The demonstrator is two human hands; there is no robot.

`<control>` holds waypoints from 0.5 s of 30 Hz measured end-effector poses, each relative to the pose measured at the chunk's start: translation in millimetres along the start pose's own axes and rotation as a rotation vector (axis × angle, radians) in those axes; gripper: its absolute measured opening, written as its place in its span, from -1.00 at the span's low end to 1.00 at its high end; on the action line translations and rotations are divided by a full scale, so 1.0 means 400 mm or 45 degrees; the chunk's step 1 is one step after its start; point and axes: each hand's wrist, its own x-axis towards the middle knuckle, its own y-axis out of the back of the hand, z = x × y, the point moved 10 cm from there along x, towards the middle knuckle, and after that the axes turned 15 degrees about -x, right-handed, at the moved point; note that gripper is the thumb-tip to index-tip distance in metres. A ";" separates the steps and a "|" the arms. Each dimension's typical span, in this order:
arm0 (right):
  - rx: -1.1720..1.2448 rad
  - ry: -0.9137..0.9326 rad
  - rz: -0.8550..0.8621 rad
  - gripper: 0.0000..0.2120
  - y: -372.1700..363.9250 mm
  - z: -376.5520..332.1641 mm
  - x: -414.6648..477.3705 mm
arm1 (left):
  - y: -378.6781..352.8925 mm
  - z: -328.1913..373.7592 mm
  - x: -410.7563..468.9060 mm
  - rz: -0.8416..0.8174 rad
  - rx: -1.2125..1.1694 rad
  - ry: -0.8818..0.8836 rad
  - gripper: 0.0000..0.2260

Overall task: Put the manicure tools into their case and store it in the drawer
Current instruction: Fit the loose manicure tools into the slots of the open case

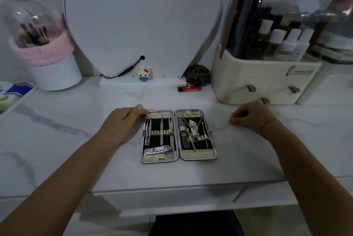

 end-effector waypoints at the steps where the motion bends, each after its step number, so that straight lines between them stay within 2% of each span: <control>1: -0.038 0.003 -0.024 -0.91 -0.006 -0.004 0.002 | -0.001 0.001 -0.001 -0.003 0.006 0.000 -0.64; 7: -0.352 0.081 -0.196 -0.81 -0.034 -0.035 0.010 | 0.001 -0.001 0.000 -0.009 0.006 -0.001 -0.65; 9: -0.345 0.132 -0.151 -0.83 -0.025 -0.055 0.007 | 0.002 -0.002 0.001 -0.013 0.001 -0.002 -0.66; 10: -0.251 0.146 -0.087 -0.84 -0.011 -0.069 0.006 | 0.002 -0.003 0.002 -0.013 -0.003 0.000 -0.65; 12: 0.126 0.148 0.010 -0.86 0.019 -0.097 0.005 | 0.000 0.001 0.001 -0.017 -0.001 -0.007 -0.65; 15: 0.736 0.094 -0.110 -0.95 -0.011 -0.144 0.003 | -0.001 0.003 -0.002 -0.017 -0.001 -0.006 -0.66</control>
